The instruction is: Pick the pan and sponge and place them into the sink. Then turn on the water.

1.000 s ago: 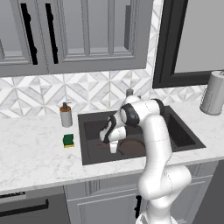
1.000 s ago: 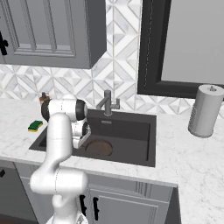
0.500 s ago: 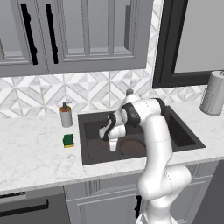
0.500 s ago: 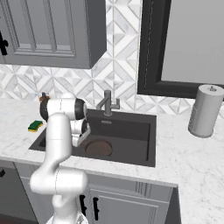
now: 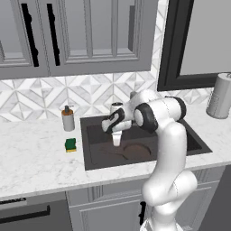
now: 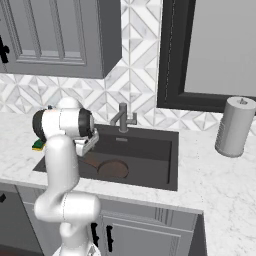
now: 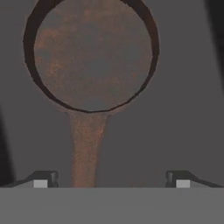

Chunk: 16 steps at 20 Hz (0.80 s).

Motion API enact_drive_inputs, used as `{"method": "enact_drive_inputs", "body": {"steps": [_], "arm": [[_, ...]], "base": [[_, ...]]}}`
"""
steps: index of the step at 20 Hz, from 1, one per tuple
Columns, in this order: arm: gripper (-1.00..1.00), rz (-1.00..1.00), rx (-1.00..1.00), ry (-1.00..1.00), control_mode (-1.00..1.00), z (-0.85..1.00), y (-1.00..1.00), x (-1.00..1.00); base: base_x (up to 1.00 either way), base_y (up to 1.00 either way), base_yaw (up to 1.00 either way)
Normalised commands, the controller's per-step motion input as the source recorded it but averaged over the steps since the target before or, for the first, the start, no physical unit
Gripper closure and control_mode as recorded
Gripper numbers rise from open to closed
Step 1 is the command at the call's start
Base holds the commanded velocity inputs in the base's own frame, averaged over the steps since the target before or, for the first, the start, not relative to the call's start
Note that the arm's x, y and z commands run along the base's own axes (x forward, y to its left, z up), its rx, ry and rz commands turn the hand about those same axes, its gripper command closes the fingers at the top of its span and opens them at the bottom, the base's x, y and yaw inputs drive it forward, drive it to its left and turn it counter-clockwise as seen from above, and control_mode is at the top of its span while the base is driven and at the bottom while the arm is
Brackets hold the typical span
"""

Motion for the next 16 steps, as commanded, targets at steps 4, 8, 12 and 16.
{"method": "enact_drive_inputs", "body": {"steps": [4, 8, 12, 16], "arm": [[-1.0, 0.26, 0.0, -0.09, -1.0, 0.94, 0.09, -0.46], [-1.0, 0.67, 0.0, -0.05, -1.0, 0.51, 0.29, -0.12], [-1.0, 0.84, 0.0, -0.01, -1.0, 0.23, 0.21, 0.0], [-1.0, 0.8, 0.0, 0.0, -1.0, 0.24, 0.12, 0.0]], "base": [[0.0, 0.0, 0.0], [0.0, 0.0, 0.0], [0.0, 0.0, 0.0], [0.0, 0.0, 0.0]]}}
